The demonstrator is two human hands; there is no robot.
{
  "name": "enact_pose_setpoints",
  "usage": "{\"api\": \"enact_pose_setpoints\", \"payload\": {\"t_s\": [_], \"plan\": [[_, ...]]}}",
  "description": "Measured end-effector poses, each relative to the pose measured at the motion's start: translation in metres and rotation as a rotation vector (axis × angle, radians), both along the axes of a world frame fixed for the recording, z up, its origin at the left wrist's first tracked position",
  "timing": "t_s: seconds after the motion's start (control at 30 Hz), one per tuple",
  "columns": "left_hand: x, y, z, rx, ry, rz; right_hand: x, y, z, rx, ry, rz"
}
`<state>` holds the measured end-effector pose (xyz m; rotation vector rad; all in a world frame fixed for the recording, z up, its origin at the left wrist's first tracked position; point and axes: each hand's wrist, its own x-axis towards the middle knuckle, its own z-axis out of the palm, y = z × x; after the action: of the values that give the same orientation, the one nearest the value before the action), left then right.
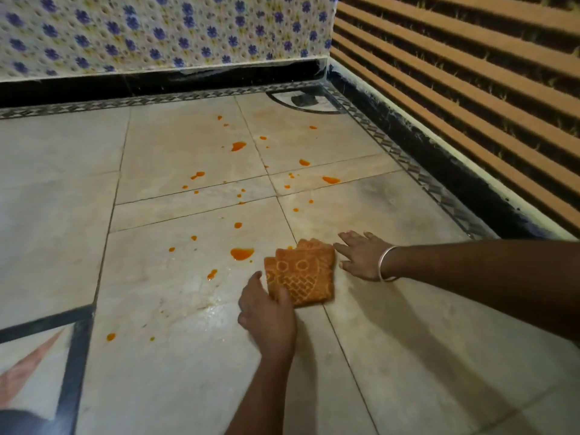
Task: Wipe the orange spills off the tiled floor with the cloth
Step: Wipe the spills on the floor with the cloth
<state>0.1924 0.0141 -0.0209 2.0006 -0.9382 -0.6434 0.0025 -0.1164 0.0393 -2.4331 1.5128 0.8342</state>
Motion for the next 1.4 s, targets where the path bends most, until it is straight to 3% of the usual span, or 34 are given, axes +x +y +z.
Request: {"api": "enact_pose_setpoints", "payload": {"t_s": [0.17, 0.4, 0.63, 0.83, 0.93, 1.07, 1.2, 1.3, 1.4], "plan": [[-0.019, -0.02, -0.005, 0.026, -0.393, -0.614, -0.005, -0.011, -0.016, -0.037, 0.013, 0.056], [-0.015, -0.071, -0.038, 0.172, -0.779, -0.966, -0.027, -0.008, -0.069, -0.024, -0.202, -0.047], [0.013, -0.133, -0.054, 0.135, -0.849, -0.883, -0.041, 0.003, -0.113, -0.148, -0.359, -0.049], [0.011, -0.045, -0.057, 0.217, -0.768, -0.645, -0.043, 0.009, -0.125, -0.303, -0.418, -0.029], [-0.03, -0.012, -0.054, 0.23, -0.736, -0.721, -0.044, 0.01, -0.129, -0.342, -0.415, -0.024], [-0.038, -0.058, -0.055, 0.139, -0.781, -0.847, -0.044, 0.008, -0.129, -0.347, -0.393, -0.025], [0.008, -0.094, -0.061, 0.18, -0.828, -0.743, -0.042, 0.007, -0.127, -0.311, -0.368, -0.018], [0.03, -0.058, -0.063, 0.217, -0.777, -0.627, -0.045, 0.007, -0.127, -0.307, -0.368, -0.019], [0.001, 0.006, -0.056, 0.279, -0.765, -0.62, -0.046, 0.008, -0.127, -0.319, -0.369, -0.025]]}}
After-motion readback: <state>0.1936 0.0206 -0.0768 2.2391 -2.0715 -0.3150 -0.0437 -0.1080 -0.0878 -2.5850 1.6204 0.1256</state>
